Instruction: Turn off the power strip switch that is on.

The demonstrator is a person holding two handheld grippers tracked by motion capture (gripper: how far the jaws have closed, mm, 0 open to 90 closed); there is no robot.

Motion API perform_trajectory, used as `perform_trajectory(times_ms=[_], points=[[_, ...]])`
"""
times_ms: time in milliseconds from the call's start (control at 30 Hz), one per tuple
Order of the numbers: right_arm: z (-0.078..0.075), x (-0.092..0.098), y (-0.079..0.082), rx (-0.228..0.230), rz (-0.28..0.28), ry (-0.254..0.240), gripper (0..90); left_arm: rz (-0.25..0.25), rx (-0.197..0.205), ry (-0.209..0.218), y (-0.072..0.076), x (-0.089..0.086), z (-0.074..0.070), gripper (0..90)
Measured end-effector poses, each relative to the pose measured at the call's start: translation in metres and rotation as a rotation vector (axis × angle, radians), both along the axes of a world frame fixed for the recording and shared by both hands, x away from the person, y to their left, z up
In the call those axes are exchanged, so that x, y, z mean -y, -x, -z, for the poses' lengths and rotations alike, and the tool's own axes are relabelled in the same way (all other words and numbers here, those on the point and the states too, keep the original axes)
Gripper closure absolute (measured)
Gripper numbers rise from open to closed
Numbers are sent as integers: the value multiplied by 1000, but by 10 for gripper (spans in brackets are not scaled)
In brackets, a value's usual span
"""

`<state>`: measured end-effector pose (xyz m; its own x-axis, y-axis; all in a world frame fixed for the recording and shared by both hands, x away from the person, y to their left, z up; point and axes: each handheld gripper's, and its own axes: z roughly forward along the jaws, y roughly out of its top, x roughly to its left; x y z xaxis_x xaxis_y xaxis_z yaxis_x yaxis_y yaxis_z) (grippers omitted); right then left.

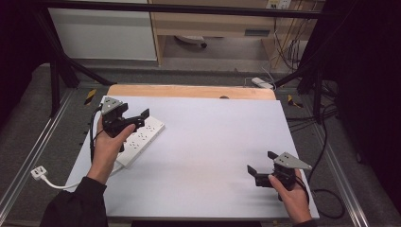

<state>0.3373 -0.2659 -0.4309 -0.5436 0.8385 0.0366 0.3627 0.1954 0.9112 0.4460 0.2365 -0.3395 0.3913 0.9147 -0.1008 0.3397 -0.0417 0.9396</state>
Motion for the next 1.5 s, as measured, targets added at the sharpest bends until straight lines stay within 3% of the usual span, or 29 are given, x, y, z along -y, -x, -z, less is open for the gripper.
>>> perform_trajectory(times_ms=[200, 500, 667, 867, 1500], points=[[0, 0, 0, 0, -4, 0, 22, -17, -8, -14, -8, 0, 2, 127], [0, -1, 0, -1, -12, 1, 21, -26, -32, -71, -24, 6, 1, 160], [0, 0, 0, -2, -13, -8, 20, -29, -51, -55, -33, 5, 3, 176], [0, -1, 1, -1, -19, 0, 22, -45, -45, -75, -42, 3, 8, 179], [0, -2, 2, -2, -25, 5, 21, -91, -91, -89, -59, 2, 25, 253]])
